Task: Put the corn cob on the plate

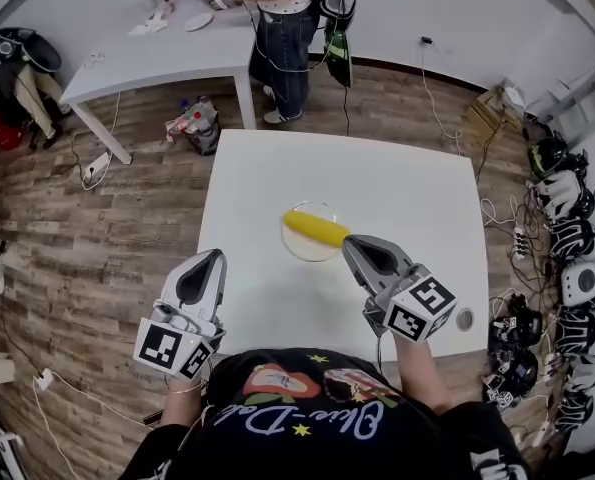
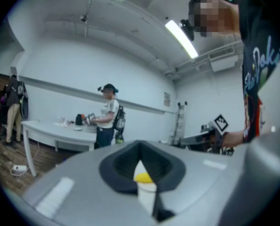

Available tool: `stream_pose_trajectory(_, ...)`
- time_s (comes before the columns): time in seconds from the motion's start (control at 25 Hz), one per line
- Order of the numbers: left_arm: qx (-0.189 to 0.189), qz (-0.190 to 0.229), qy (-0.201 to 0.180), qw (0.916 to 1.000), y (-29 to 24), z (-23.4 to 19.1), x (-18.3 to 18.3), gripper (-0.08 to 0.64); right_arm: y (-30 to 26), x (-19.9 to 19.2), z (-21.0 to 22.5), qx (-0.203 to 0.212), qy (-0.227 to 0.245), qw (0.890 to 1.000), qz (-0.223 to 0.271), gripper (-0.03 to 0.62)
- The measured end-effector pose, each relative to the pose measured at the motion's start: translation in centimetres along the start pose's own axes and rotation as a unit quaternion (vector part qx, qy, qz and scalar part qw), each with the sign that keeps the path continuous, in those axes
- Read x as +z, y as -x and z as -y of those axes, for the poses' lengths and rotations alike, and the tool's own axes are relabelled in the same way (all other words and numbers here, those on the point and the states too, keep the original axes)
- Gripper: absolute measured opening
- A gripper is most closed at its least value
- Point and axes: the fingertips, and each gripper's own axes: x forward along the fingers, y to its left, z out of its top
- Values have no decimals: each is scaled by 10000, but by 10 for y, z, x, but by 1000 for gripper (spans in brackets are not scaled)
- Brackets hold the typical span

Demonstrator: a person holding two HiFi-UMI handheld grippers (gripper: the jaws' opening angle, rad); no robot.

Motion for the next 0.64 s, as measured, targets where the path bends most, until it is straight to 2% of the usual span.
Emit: stream_pose_trajectory(0.64,104,-64,-95,9999,7,-3,4,-14,0,17,11,-198,-69,9997,96,15)
